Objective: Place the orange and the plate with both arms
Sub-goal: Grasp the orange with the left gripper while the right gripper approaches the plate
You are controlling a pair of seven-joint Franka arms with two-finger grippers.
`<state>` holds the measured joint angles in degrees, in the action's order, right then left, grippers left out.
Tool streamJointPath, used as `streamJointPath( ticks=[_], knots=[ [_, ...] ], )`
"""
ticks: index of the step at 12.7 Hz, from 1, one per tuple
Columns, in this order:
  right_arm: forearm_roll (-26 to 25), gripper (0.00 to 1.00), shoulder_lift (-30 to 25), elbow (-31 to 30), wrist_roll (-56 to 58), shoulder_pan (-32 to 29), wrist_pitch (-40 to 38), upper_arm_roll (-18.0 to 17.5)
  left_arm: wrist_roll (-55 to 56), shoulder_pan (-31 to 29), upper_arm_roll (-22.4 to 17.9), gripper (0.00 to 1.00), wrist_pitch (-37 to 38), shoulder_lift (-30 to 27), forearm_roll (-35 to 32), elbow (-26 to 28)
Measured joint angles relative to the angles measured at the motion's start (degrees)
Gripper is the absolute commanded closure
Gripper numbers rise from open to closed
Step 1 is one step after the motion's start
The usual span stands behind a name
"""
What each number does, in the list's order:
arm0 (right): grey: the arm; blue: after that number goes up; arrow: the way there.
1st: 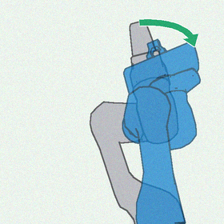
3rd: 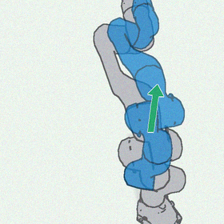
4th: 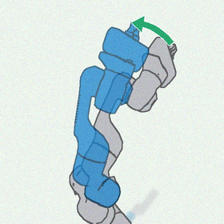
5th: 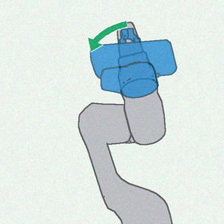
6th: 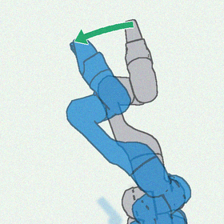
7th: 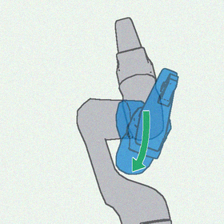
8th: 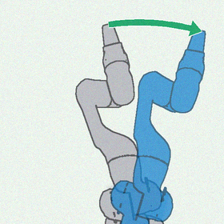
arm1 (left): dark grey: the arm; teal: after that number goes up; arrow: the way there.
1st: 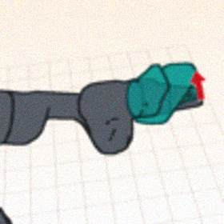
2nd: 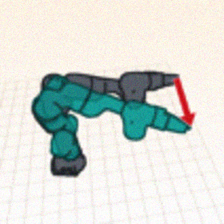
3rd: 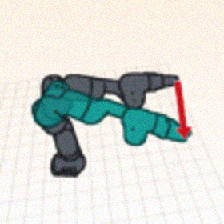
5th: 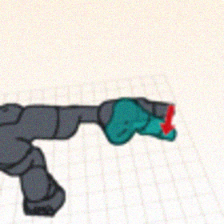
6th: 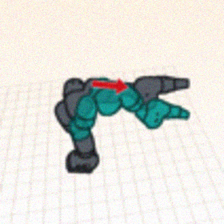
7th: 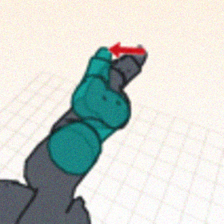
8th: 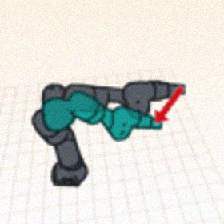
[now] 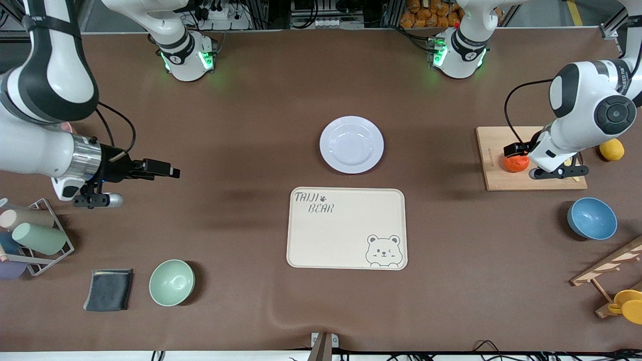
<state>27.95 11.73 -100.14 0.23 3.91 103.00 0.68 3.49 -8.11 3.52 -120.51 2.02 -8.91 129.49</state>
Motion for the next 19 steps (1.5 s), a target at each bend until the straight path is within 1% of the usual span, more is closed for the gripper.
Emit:
streamJointPath(
  ticks=[2,5,8,9,13,15,16,18,19],
  knots=[
    [1.64,0.00,0.00,-1.56,0.00,0.39,0.98,-0.03,-0.37,-0.94,0.01,0.00,-3.60,0.01,-1.05,2.79],
    [4.78,0.00,0.00,-3.43,0.01,0.42,2.60,0.01,-0.37,-1.79,0.02,0.00,-9.33,0.56,-6.49,7.13],
    [8.90,0.00,-0.01,-5.68,0.51,0.47,5.48,-0.10,-0.37,-2.86,0.03,0.00,-12.15,2.76,-10.64,8.52],
    [10.70,0.00,-0.02,-6.90,1.57,0.53,6.95,-0.14,-0.37,-3.39,0.02,0.00,-13.07,3.70,-11.33,8.55],
    [21.06,0.00,-0.01,-13.08,9.23,1.01,11.67,-0.27,-0.57,-4.84,0.03,0.00,-16.23,7.07,-12.43,8.61],
    [24.04,0.00,-0.01,-15.26,10.90,2.04,13.71,-0.30,-1.20,-4.95,0.04,0.00,-17.62,9.53,-13.06,8.64],
    [25.60,0.00,-0.02,-16.05,11.73,2.88,14.93,-0.32,-1.21,-5.13,0.06,0.00,-18.36,10.72,-14.76,8.64],
    [30.76,0.00,-0.01,-18.05,15.27,4.51,16.89,-0.34,-1.22,-6.70,0.07,0.00,-20.02,12.48,-17.80,8.62],
    [33.61,0.00,0.00,-19.25,17.94,4.99,17.48,-0.34,-1.35,-7.46,0.07,0.37,-20.85,13.03,-18.35,8.61]
  ],
)
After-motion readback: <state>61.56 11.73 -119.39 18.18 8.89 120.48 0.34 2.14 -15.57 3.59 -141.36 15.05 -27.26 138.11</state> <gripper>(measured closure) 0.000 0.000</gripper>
